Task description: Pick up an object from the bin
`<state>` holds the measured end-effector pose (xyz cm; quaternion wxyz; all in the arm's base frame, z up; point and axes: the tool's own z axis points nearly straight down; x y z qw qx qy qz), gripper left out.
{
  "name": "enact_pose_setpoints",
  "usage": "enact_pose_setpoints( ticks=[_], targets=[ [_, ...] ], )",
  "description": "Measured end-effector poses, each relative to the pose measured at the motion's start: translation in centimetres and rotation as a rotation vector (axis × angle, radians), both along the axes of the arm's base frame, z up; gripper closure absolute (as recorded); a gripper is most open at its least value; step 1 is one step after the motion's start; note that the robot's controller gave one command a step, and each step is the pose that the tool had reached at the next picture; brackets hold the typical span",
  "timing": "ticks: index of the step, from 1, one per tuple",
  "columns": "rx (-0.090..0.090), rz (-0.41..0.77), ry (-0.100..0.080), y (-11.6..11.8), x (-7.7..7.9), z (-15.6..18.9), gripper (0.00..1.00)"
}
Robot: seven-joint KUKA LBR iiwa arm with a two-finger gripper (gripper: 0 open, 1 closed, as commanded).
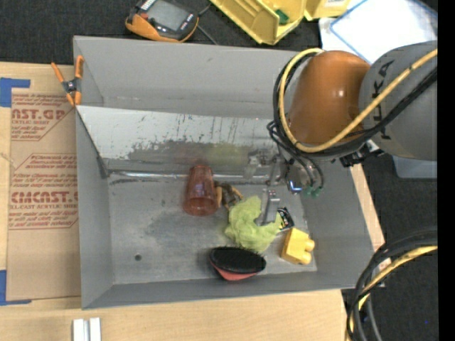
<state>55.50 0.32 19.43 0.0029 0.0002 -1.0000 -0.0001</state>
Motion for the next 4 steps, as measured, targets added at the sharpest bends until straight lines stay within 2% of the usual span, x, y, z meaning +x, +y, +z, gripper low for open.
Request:
enact_pose_setpoints(
  ticks=[1,2,3,4],
  targets=[
    [0.000,0.000,-0.008,0.0,0.2,0.5,0.00],
    [0.001,0.289,-0.009,1.5,-4.5,-7.7,0.00],
    [0.001,0.457,-0.010,2.0,-5.3,-8.6,0.00],
    [0.004,0.747,-0.007,1.3,-7.3,-7.7,0.00]
  ],
)
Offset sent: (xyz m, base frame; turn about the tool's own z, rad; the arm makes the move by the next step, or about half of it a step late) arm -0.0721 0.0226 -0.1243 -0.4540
